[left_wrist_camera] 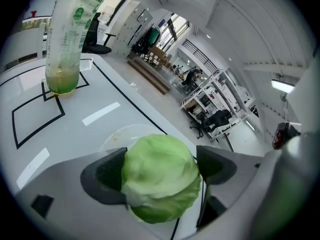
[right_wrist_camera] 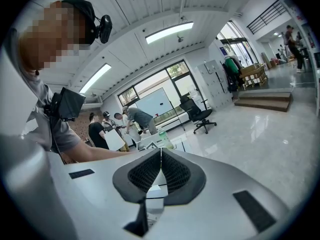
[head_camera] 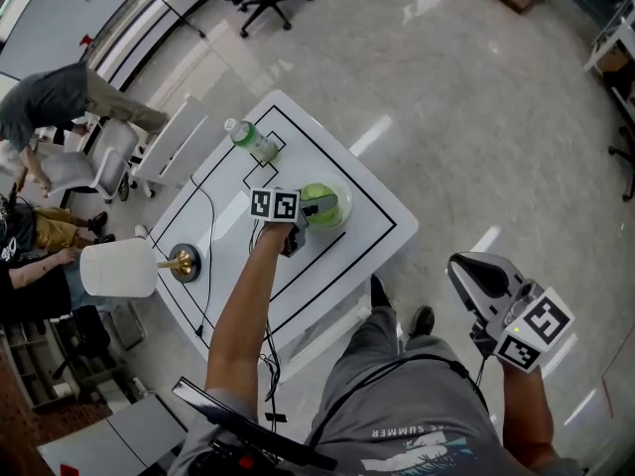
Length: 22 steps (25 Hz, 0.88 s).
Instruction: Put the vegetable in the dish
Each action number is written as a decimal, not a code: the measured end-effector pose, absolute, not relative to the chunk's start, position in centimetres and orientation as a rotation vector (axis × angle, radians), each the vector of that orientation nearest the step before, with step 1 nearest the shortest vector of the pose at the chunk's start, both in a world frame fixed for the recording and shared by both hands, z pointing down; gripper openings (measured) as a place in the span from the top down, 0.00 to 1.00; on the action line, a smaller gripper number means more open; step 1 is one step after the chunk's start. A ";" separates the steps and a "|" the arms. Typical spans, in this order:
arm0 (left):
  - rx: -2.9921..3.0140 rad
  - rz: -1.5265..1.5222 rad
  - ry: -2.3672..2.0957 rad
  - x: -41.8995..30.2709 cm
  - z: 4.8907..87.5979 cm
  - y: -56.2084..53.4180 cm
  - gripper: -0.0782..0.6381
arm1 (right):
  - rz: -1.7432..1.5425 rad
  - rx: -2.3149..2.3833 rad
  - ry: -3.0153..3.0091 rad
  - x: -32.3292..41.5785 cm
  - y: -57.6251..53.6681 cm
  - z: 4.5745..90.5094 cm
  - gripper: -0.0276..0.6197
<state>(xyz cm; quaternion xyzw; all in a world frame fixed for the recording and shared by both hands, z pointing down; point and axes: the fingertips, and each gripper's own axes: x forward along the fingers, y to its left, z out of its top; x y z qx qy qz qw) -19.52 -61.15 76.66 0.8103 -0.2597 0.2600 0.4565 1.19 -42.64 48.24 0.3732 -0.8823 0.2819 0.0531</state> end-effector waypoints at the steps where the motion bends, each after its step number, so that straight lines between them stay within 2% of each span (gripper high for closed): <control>1: 2.003 0.639 -0.654 -19.5 76.6 -61.2 0.30 | 0.857 1.134 -2.682 1.2 -42.6 48.2 0.95; 11: 2.105 0.743 -0.812 -20.1 76.7 -61.9 0.28 | 0.855 1.112 -2.690 1.1 -42.6 48.3 0.95; 22: 2.154 0.690 -0.975 -21.3 73.3 -62.3 0.28 | 0.818 1.075 -2.709 1.5 -41.8 47.4 0.95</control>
